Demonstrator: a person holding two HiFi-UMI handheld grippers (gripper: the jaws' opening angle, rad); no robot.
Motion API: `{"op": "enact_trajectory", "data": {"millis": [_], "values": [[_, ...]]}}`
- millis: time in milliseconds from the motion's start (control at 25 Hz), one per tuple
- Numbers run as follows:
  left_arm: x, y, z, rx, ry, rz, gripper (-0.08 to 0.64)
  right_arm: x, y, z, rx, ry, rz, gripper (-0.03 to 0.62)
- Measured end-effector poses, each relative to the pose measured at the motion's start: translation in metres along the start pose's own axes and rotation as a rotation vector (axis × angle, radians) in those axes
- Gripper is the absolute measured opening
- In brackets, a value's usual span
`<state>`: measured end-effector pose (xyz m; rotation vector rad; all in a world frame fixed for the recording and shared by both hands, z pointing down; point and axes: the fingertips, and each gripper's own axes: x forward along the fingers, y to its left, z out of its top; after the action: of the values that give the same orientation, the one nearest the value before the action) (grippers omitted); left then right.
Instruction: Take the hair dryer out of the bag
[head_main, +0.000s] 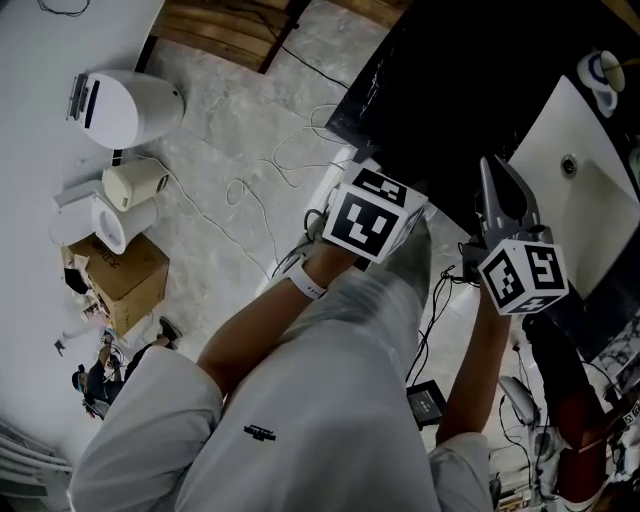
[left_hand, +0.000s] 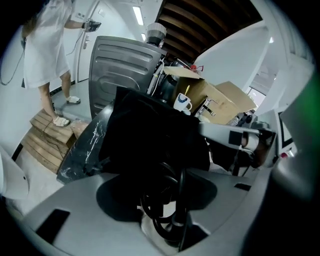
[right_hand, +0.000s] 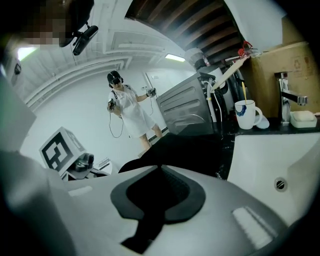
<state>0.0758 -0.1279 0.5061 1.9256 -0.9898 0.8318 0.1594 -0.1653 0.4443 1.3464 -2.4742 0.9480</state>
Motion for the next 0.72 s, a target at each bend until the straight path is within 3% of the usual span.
{"op": "enact_trajectory", "data": {"millis": [320,720], "values": [[-0.021,-0.005,-0.019,-0.029,-0.014,-0.085,0.196,-0.004,0.004,0.001,-0.013,-0.016,-0.051,0.028],[-0.051,-0.002,-0.042,-0.019,-0.032,-0.216,0.192,-0.004,0.002,0.011,-0.149,-0.002,-0.158,0.029]]}}
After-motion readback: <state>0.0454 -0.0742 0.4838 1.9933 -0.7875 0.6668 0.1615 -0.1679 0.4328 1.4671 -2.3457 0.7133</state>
